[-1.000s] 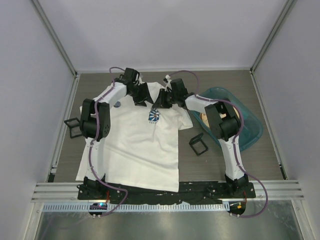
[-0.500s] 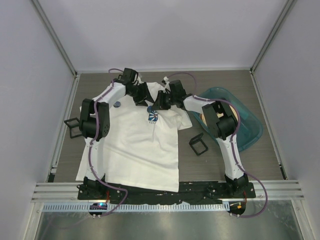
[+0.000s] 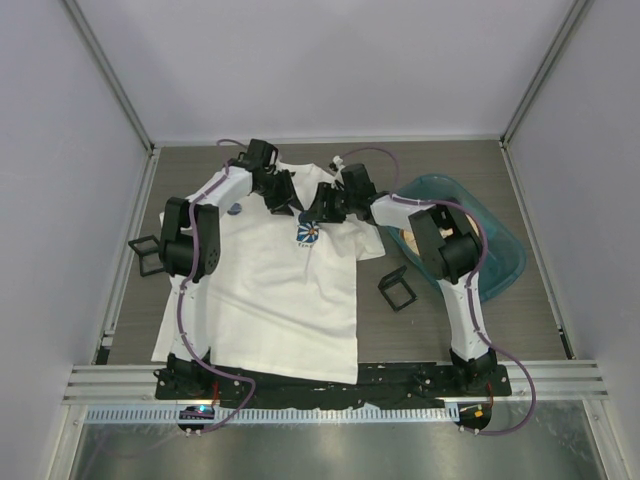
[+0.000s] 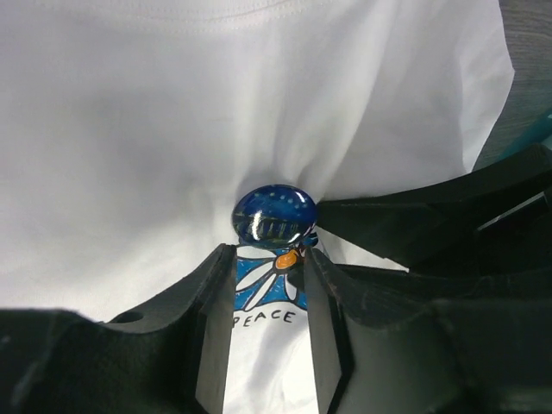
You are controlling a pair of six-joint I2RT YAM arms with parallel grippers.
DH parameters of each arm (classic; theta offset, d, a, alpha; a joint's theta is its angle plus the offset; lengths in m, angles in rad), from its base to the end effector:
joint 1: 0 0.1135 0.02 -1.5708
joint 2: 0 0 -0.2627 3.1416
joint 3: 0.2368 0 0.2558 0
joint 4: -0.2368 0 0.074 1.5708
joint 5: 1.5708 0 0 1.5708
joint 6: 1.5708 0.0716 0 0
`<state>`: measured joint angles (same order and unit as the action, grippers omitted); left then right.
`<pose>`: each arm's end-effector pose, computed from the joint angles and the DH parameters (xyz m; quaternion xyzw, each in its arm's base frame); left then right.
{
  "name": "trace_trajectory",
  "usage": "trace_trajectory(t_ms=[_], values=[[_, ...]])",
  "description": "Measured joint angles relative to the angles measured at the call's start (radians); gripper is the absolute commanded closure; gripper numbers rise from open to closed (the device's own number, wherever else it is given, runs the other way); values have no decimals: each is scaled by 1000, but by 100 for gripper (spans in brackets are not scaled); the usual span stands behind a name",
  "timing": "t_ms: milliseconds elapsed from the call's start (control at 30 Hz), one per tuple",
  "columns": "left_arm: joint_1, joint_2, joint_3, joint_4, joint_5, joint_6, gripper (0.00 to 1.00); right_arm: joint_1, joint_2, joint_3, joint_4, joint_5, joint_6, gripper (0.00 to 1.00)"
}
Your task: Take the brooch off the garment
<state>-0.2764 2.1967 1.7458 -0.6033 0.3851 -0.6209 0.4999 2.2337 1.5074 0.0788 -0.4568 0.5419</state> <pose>0.4671 -0.1605 0.1500 -0.1145 0.9433 -0.2755 0.1457 0.4392 0.2759 0.1169 -0.0825 0.8740 0.3917 0.2754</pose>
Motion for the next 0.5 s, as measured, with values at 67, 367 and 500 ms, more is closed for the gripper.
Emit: trace_trajectory(t_ms=[67, 367, 500], values=[[-2, 0, 0, 0, 0, 0, 53, -11, -7, -16, 2, 10, 12, 48], [-19, 0, 0, -5, -11, 4, 68, -37, -44, -61, -9, 58, 19, 57], [-26, 3, 0, -8, -10, 5, 72, -37, -48, -55, -42, 105, 0, 62]])
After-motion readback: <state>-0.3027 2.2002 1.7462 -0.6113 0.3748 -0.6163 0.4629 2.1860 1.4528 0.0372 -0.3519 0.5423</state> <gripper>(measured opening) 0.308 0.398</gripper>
